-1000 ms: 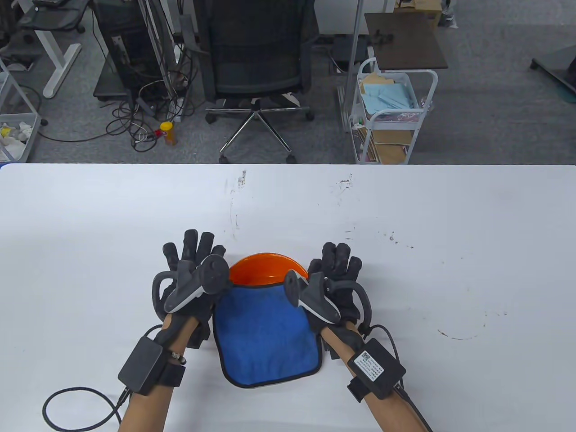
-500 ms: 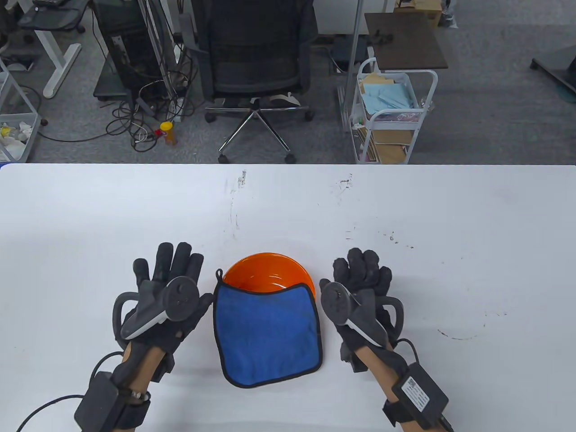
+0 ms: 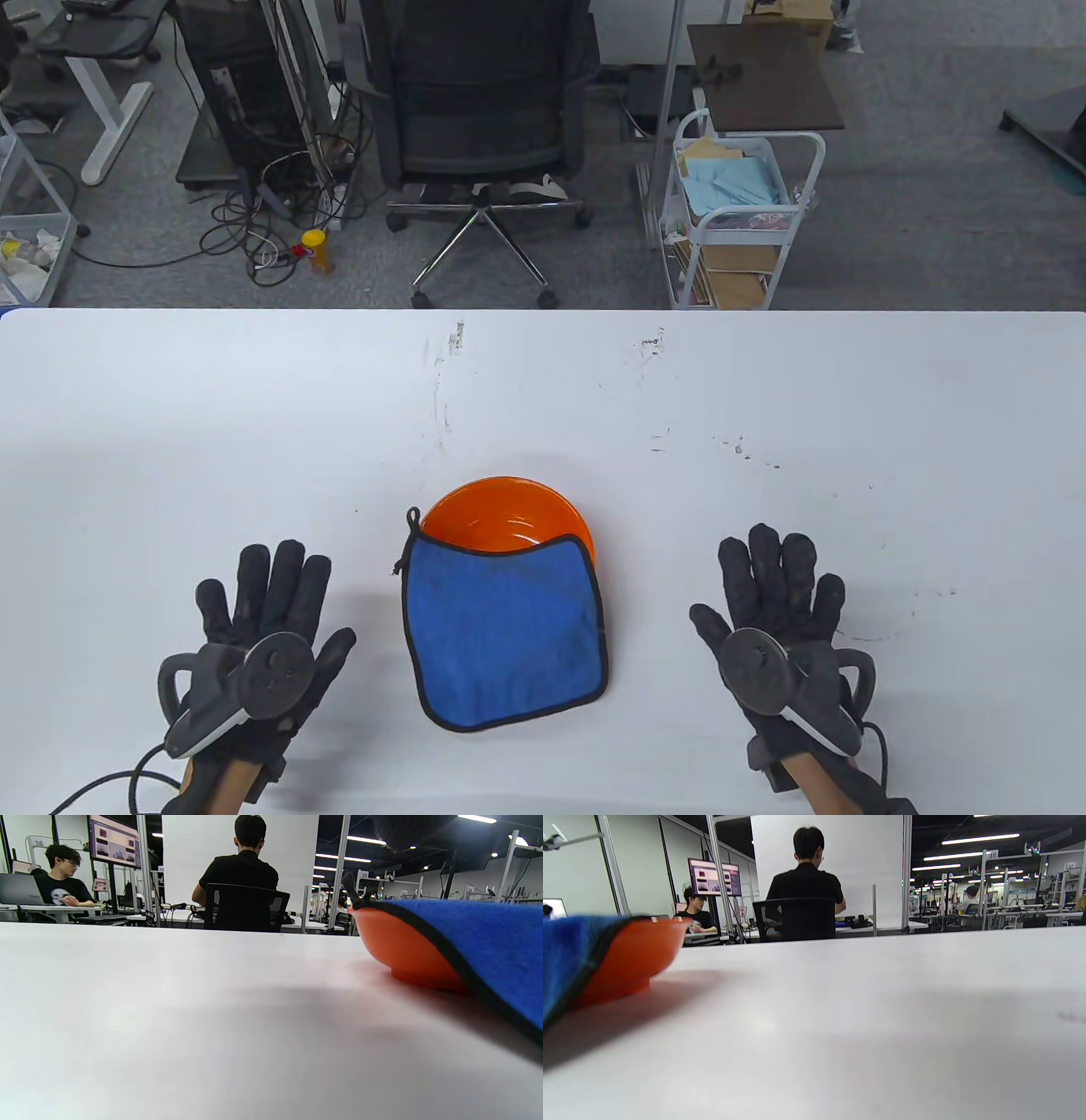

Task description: Drape hand towel over bowl rim

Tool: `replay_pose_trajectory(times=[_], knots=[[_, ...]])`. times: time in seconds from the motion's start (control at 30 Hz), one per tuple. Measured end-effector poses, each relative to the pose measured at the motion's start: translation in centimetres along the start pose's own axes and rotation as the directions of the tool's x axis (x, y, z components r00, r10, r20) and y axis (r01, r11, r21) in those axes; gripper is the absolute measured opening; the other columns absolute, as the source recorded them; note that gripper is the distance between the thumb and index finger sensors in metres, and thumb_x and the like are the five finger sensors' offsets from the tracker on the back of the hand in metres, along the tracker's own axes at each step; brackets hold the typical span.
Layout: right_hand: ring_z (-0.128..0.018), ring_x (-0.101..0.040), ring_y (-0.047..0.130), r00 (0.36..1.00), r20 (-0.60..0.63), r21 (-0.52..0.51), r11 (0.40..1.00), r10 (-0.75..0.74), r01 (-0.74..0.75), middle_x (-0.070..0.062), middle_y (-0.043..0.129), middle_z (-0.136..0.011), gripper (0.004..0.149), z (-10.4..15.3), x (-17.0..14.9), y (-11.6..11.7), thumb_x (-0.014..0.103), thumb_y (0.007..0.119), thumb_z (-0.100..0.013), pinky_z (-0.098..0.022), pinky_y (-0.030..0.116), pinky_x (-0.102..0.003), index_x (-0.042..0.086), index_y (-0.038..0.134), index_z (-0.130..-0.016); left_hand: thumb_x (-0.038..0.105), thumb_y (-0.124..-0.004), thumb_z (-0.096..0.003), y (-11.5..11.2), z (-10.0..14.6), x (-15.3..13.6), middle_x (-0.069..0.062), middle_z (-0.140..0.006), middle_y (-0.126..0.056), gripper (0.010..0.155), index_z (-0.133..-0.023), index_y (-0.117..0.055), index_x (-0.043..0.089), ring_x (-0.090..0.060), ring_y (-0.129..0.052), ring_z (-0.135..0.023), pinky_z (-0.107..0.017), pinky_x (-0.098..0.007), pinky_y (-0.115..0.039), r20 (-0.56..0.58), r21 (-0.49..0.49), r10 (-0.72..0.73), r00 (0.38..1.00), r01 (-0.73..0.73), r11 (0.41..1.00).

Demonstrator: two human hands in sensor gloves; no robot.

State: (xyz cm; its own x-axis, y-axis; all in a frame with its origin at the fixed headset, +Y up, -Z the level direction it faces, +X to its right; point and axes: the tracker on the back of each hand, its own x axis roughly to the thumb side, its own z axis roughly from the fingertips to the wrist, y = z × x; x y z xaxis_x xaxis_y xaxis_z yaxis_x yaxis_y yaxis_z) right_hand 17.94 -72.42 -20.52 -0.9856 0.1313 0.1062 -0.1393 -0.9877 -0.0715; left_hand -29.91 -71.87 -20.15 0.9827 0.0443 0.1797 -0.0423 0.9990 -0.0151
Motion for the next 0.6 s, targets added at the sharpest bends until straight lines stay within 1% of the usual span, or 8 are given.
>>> replay_pose_trajectory(times=[0.07, 0.13, 0.17, 0.2, 0.4, 0.5, 0.57, 0.6], knots=[[-0.098, -0.052, -0.009, 0.999, -0.003, 0.082, 0.996, 0.035, -0.035, -0.022, -0.002, -0.114, 0.077, -0.2, 0.0, 1.4, 0.055, 0.037, -0.059, -0.063, 0.011, -0.077, 0.010, 0.008, -0.113, 0.060, -0.056, -0.0602, -1.1, 0.1, -0.3, -0.004, -0.121, -0.005, 0.079, -0.117, -0.017, 0.021, -0.032, 0.004, -0.105, -0.064, -0.064, 0.000, 0.002, -0.028, 0.010, 1.000, -0.010, 1.000], [-0.097, -0.052, -0.011, 0.999, 0.001, 0.111, 0.993, 0.045, -0.045, -0.023, -0.004, -0.113, 0.077, -0.2, 0.1, 1.7, 0.055, 0.037, -0.059, -0.063, 0.010, -0.077, 0.010, 0.007, -0.113, 0.060, -0.056, -0.0601, -1.8, 0.2, -0.5, -0.004, -0.120, -0.005, 0.079, -0.117, -0.018, 0.020, -0.033, 0.004, -0.105, -0.064, -0.064, 0.000, 0.000, -0.081, 0.044, 0.999, -0.043, 0.996], [-0.097, -0.052, -0.011, 0.998, 0.004, 0.105, 0.993, 0.055, -0.055, -0.023, -0.004, -0.113, 0.077, -0.1, 0.1, 1.9, 0.055, 0.037, -0.059, -0.063, 0.010, -0.077, 0.010, 0.008, -0.113, 0.060, -0.056, -0.0600, -2.1, 0.2, -0.5, -0.005, -0.120, -0.004, 0.079, -0.117, -0.017, 0.020, -0.033, 0.005, -0.104, -0.064, -0.064, 0.000, 0.001, -0.106, 0.067, 0.998, -0.067, 0.992], [-0.097, -0.052, -0.010, 0.998, 0.003, 0.092, 0.994, 0.057, -0.057, -0.023, -0.003, -0.113, 0.077, 0.1, 0.1, 2.0, 0.055, 0.038, -0.058, -0.063, 0.010, -0.077, 0.009, 0.009, -0.114, 0.060, -0.056, -0.0601, -2.3, 0.4, -0.5, -0.005, -0.120, -0.004, 0.079, -0.116, -0.017, 0.020, -0.033, 0.005, -0.104, -0.063, -0.064, 0.000, 0.006, -0.105, 0.079, 0.997, -0.078, 0.991], [-0.098, -0.052, -0.008, 0.999, 0.012, 0.071, 0.997, 0.040, -0.041, -0.023, -0.002, -0.114, 0.077, 1.0, -0.5, 2.2, 0.054, 0.039, -0.059, -0.063, 0.012, -0.077, 0.009, 0.010, -0.113, 0.058, -0.057, -0.0592, -2.2, 1.6, -0.3, -0.006, -0.120, -0.010, 0.077, -0.116, -0.023, 0.019, -0.035, -0.001, -0.104, -0.064, -0.064, -0.005, 0.052, -0.036, 0.052, 0.997, -0.051, 0.998], [-0.099, -0.052, -0.007, 0.999, 0.008, 0.056, 0.998, 0.038, -0.039, -0.022, -0.001, -0.114, 0.076, 1.3, -0.8, 2.1, 0.053, 0.039, -0.059, -0.063, 0.012, -0.077, 0.009, 0.009, -0.113, 0.058, -0.056, -0.0594, -2.5, 1.3, -0.6, -0.007, -0.119, -0.009, 0.077, -0.116, -0.021, 0.018, -0.035, -0.001, -0.104, -0.064, -0.064, -0.006, 0.029, -0.069, 0.109, 0.994, -0.107, 0.992], [-0.099, -0.052, -0.007, 0.999, 0.007, 0.046, 0.998, 0.038, -0.038, -0.022, -0.001, -0.114, 0.077, 1.3, -0.9, 2.1, 0.053, 0.039, -0.059, -0.063, 0.013, -0.077, 0.009, 0.002, -0.110, 0.058, -0.054, -0.0594, -2.8, 1.2, -0.7, -0.007, -0.119, -0.007, 0.078, -0.115, -0.018, 0.017, -0.035, 0.000, -0.104, -0.064, -0.064, -0.005, 0.013, -0.089, 0.123, 0.992, -0.121, 0.989], [-0.099, -0.051, -0.007, 0.999, 0.009, 0.044, 0.999, 0.032, -0.032, -0.022, -0.001, -0.114, 0.076, 1.2, -0.9, 2.1, 0.053, 0.039, -0.059, -0.064, 0.013, -0.077, 0.009, 0.003, -0.110, 0.058, -0.054, -0.0594, -2.9, 1.1, -0.8, -0.007, -0.118, -0.006, 0.079, -0.115, -0.017, 0.017, -0.035, 0.000, -0.104, -0.063, -0.064, -0.005, 0.003, -0.095, 0.127, 0.992, -0.126, 0.987]])
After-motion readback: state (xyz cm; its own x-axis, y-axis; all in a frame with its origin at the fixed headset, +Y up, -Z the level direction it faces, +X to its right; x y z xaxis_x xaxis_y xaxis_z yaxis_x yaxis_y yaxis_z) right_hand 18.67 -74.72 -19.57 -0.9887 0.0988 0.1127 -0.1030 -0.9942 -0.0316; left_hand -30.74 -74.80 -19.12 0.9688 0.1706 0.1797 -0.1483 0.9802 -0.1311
